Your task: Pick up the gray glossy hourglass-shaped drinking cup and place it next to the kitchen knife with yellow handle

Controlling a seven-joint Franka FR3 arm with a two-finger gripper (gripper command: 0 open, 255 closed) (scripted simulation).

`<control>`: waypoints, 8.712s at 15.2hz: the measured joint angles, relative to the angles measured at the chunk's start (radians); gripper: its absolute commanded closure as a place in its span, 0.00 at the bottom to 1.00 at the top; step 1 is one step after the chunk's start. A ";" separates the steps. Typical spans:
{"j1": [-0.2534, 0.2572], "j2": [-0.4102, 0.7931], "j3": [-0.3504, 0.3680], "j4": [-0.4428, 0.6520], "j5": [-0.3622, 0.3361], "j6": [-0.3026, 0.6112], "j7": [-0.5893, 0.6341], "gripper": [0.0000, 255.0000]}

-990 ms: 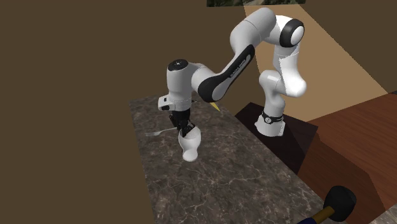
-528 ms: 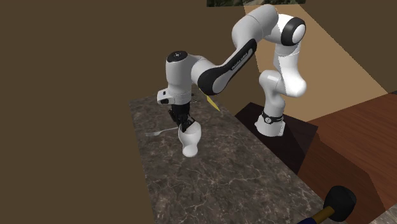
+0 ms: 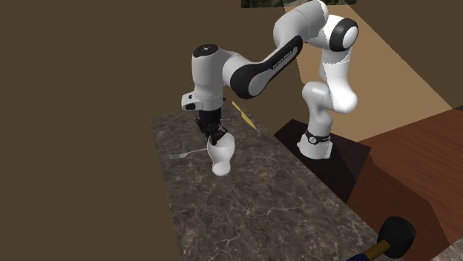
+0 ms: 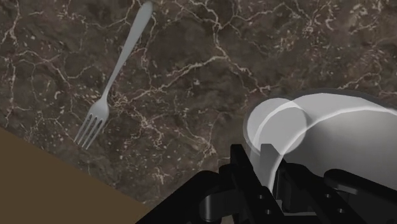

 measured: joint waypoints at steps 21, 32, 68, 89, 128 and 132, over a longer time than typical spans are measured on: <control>0.001 -0.028 -0.002 0.250 -0.002 -0.276 -0.019 1.00; -0.045 -0.077 -0.037 0.272 -0.012 -0.339 -0.103 1.00; -0.570 0.107 -0.407 0.461 0.147 -0.302 -0.979 1.00; -0.725 0.273 -0.415 0.478 0.255 -0.172 -1.134 1.00; -0.700 0.318 -0.389 0.199 0.291 0.142 -1.148 0.00; -0.691 0.286 -0.401 0.253 0.269 0.062 -1.133 0.00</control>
